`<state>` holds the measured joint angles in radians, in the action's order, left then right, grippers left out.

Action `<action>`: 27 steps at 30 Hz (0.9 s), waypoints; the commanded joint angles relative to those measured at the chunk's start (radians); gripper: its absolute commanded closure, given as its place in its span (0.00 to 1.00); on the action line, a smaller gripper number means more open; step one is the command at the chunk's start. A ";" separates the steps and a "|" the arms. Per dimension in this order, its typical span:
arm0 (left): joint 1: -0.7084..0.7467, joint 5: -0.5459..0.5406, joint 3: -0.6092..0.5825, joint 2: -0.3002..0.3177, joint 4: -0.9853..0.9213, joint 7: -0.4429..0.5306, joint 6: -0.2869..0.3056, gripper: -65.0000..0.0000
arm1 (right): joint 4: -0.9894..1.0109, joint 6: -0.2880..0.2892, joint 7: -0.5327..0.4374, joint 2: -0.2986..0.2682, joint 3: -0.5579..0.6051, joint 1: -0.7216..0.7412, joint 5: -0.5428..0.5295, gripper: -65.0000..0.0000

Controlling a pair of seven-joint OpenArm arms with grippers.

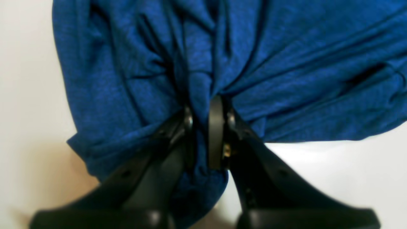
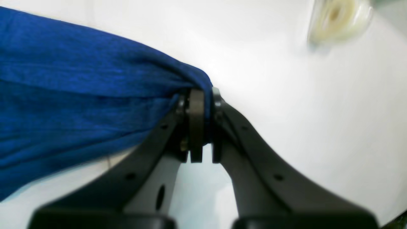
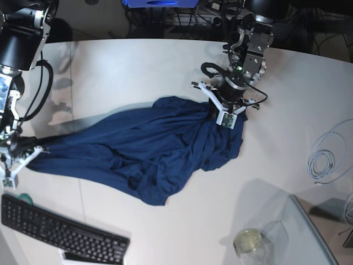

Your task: Layout the t-shirt on the table in an organized manner, then fold the t-shirt properly

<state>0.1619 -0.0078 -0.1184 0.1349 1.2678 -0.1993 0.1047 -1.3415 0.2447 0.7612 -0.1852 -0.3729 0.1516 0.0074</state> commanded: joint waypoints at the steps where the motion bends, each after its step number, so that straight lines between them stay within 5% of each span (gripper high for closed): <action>1: 0.012 0.007 0.001 0.007 0.026 -0.036 -0.009 1.00 | 0.027 -0.005 -0.016 -0.017 -0.002 0.019 -0.002 1.00; 4: 0.044 0.007 0.006 0.018 0.108 -0.038 -0.009 1.00 | 0.147 -0.025 -0.072 -0.018 -0.036 0.023 -0.002 1.00; 8: 0.075 0.007 0.116 0.009 0.171 -0.041 -0.009 1.00 | 0.202 -0.137 -0.045 -0.010 -0.100 0.019 -0.002 0.99; 12: 0.090 0.007 0.184 -0.007 0.180 -0.044 -0.009 1.00 | 0.201 -0.144 0.013 -0.010 -0.105 0.016 -0.007 0.97; 16: 0.113 0.007 0.222 -0.010 0.194 -0.044 -0.009 1.00 | 0.044 -0.066 0.071 -0.007 -0.104 -0.025 -0.008 0.73; 19: 0.129 0.007 0.259 -0.011 0.212 -0.044 -0.009 1.00 | -0.141 0.038 0.080 0.017 -0.102 -0.074 -0.005 0.42; 21: 0.144 0.007 0.276 -0.011 0.226 -0.044 -0.009 0.84 | -0.237 0.098 0.079 0.028 -0.084 -0.097 -0.008 0.26; 25: 0.167 0.007 0.285 -0.011 0.276 -0.044 -0.009 0.44 | -0.267 0.250 0.068 0.048 0.130 -0.083 -0.010 0.29; 27: 0.186 0.007 0.311 -0.014 0.313 -0.044 -0.009 0.29 | -0.240 0.267 0.040 0.079 0.246 -0.053 -0.008 0.29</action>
<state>0.3523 -0.0013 0.1844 0.1085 1.5612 -0.2680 0.1043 -1.5673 0.5175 0.8150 -0.0978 -0.1173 0.0765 -0.0078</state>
